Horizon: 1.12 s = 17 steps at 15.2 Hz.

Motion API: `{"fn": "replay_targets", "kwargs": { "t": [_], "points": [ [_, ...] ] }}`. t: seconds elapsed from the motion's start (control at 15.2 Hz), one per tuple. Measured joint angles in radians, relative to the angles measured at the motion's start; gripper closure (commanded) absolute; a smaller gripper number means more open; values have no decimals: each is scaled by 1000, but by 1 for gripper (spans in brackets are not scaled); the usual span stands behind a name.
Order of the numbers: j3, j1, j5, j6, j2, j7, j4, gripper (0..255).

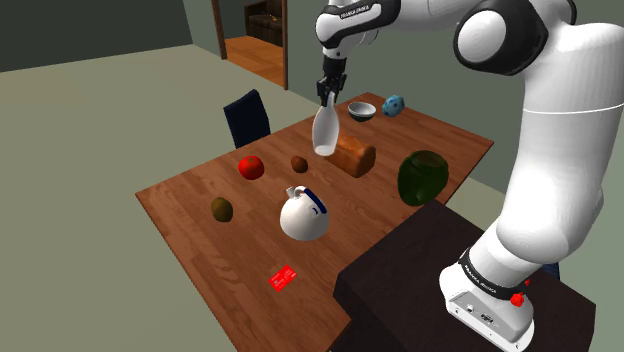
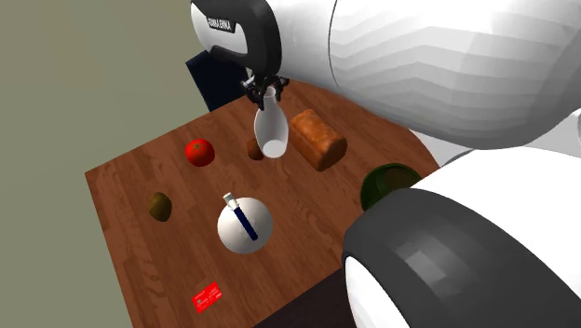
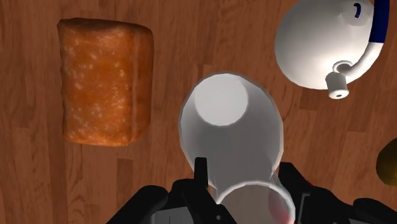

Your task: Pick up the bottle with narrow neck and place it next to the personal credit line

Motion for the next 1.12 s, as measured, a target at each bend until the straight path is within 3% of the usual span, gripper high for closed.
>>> {"fn": "replay_targets", "kwargs": {
  "t": [1.12],
  "points": [
    [-2,-3,-5,-214,-21,9,193,255]
  ]
}}
